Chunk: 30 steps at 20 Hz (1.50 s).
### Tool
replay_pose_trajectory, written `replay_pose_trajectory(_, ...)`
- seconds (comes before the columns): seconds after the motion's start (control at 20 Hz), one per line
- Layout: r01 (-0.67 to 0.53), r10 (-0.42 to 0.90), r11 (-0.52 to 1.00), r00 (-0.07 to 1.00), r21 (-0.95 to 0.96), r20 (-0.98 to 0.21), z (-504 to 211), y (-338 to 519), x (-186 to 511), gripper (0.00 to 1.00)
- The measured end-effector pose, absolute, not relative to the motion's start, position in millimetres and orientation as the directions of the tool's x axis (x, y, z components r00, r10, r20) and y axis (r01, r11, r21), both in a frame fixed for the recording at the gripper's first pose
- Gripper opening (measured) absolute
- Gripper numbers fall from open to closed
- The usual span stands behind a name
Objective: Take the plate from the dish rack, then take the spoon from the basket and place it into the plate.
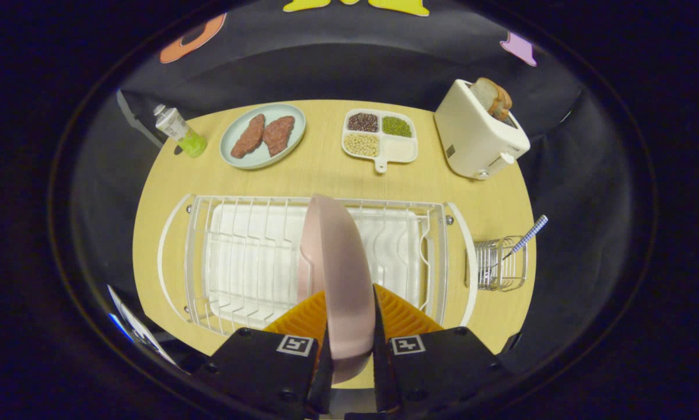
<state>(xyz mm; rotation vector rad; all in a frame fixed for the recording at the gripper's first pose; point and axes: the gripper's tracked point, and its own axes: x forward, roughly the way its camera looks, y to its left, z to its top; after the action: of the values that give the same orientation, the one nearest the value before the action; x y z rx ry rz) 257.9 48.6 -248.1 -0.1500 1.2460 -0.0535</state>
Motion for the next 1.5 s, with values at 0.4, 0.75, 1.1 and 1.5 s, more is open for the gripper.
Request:
replay_pose_trajectory(0.4, 0.019, -0.203, 0.977, 0.412, -0.214, -0.888, -235, 49, 253, 0.31)
replay_pose_trajectory(0.75, 0.085, -0.349, 0.929, 0.519, -0.36, -0.78, -227, 64, 246, 0.31)
replay_pose_trajectory(1.1, 0.13, -0.365, 0.92, 0.626, -0.37, -0.689, -192, 49, 224, 0.31)
replay_pose_trajectory(1.5, 0.13, -0.154, 0.987, 0.584, -0.095, -0.797, -205, 0, 92, 0.31)
